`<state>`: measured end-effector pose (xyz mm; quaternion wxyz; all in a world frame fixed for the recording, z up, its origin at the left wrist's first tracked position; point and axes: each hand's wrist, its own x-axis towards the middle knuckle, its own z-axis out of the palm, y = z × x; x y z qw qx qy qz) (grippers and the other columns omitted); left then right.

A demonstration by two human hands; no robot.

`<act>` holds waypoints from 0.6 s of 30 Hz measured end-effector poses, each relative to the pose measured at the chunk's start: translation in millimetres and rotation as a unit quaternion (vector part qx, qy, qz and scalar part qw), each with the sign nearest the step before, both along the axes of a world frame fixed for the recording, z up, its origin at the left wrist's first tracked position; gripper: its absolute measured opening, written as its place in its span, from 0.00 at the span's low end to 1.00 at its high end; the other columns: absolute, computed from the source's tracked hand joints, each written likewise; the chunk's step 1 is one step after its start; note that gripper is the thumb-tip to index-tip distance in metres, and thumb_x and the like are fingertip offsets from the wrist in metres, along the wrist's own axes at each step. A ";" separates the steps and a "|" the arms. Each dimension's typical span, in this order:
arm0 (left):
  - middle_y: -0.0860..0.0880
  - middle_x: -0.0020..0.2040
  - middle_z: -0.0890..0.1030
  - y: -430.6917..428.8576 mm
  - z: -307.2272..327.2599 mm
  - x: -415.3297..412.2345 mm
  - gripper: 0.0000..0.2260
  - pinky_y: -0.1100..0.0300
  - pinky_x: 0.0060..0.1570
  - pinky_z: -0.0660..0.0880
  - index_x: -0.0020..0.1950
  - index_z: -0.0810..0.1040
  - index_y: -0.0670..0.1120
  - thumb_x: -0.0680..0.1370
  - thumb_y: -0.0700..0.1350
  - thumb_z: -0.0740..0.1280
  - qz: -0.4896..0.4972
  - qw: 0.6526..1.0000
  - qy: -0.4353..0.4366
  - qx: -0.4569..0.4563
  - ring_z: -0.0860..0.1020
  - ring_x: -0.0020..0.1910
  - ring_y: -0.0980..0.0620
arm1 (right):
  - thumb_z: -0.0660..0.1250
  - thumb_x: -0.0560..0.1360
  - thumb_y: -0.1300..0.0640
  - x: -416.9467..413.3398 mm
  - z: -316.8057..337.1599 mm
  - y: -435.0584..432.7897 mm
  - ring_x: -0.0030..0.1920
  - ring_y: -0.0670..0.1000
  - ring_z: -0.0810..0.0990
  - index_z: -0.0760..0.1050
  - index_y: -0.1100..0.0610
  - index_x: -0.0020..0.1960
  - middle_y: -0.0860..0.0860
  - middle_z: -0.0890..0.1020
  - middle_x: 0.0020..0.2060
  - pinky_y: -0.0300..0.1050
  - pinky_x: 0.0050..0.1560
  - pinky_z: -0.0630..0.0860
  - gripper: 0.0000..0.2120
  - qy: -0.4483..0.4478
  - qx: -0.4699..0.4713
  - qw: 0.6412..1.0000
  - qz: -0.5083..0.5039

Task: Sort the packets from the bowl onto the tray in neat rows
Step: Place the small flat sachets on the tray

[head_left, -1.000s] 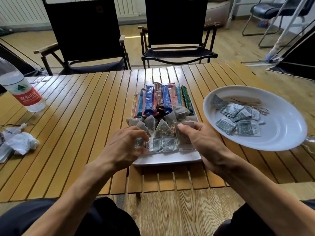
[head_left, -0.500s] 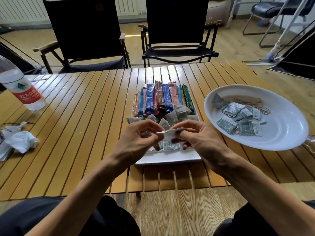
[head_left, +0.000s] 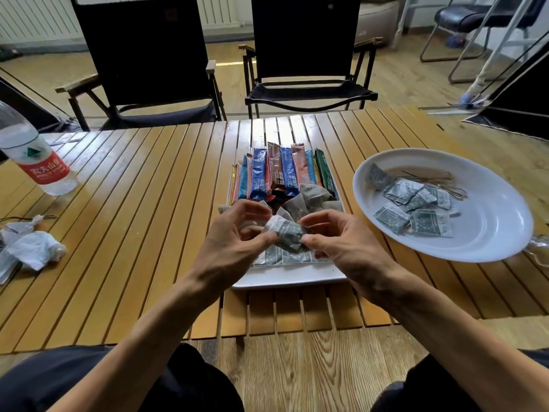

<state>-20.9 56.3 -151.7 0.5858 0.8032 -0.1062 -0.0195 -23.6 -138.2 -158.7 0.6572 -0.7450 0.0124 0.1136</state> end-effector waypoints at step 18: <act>0.55 0.48 0.78 6.9 -5.5 29.8 0.15 0.72 0.41 0.76 0.59 0.74 0.50 0.75 0.38 0.68 -0.115 0.959 -0.049 0.255 0.78 0.51 0.58 | 0.65 0.78 0.64 1.1 2.5 -7.9 0.42 0.50 0.85 0.78 0.59 0.51 0.54 0.84 0.47 0.34 0.36 0.76 0.05 -0.066 -0.082 0.994 -0.024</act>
